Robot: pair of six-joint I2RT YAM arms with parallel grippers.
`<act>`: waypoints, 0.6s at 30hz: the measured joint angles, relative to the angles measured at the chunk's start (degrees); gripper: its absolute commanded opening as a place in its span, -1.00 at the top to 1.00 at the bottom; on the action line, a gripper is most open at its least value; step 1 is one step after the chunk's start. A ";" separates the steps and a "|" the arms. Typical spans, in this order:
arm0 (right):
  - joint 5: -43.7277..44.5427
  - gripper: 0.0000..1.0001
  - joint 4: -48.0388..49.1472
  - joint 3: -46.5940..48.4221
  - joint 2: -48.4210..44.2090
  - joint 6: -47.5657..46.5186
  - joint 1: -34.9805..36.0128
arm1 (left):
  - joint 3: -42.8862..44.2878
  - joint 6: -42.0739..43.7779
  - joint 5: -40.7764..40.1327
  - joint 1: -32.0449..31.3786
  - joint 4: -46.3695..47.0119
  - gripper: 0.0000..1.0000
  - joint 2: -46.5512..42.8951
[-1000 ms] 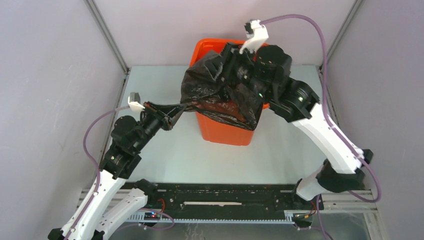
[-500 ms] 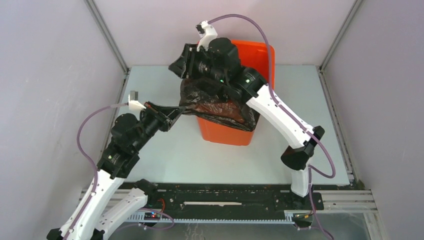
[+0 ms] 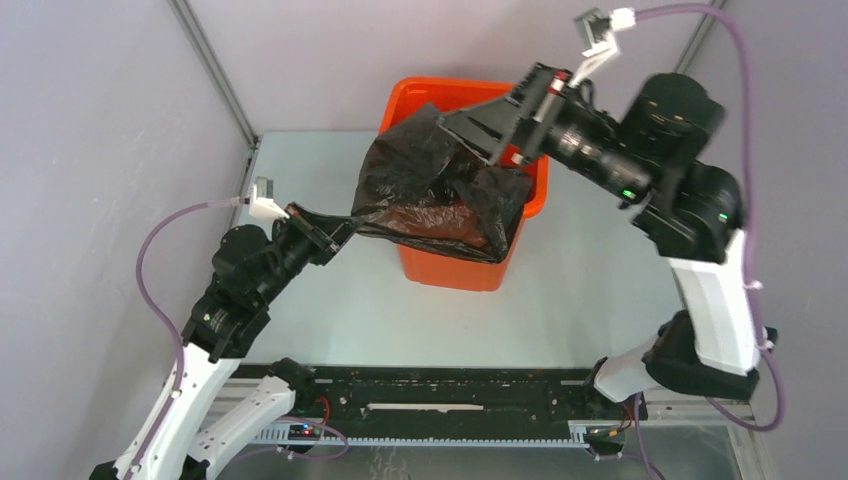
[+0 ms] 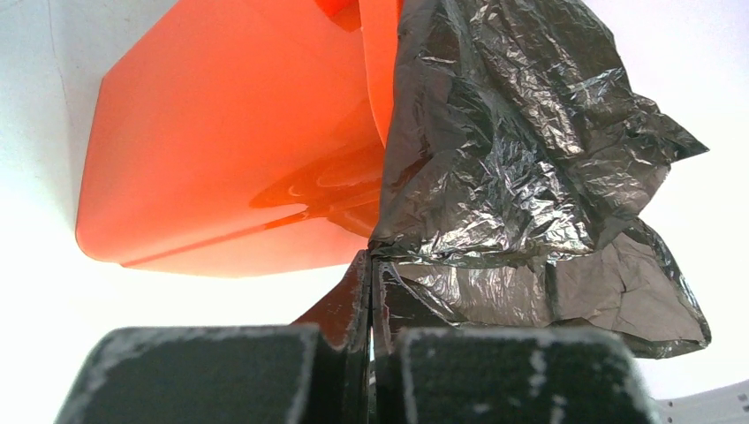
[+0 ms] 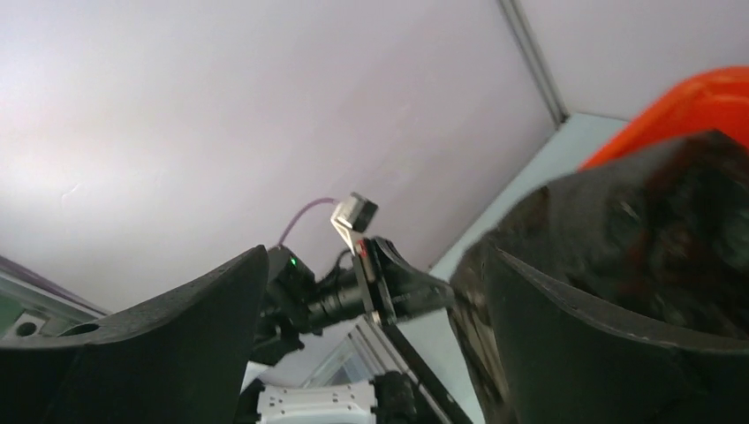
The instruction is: Put the trash bags into the trash bin
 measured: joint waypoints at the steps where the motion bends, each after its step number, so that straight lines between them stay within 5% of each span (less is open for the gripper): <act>1: 0.85 -0.99 -1.81 -0.26 -1.53 -0.42 0.02 | 0.02 0.07 0.00 0.02 -0.11 0.99 0.15; 12: 22.40 -0.88 -19.08 -13.77 -9.66 -11.39 11.13 | 0.00 0.46 0.68 0.00 -0.52 0.95 -0.20; 15: 31.39 -0.50 -22.23 -13.64 -6.32 -14.16 15.06 | 0.02 2.21 0.63 0.00 -2.47 0.67 -0.20; 18: 39.41 0.41 -23.85 -13.92 -3.37 -17.29 18.82 | 1.81 5.60 0.15 0.02 -7.72 0.15 -0.02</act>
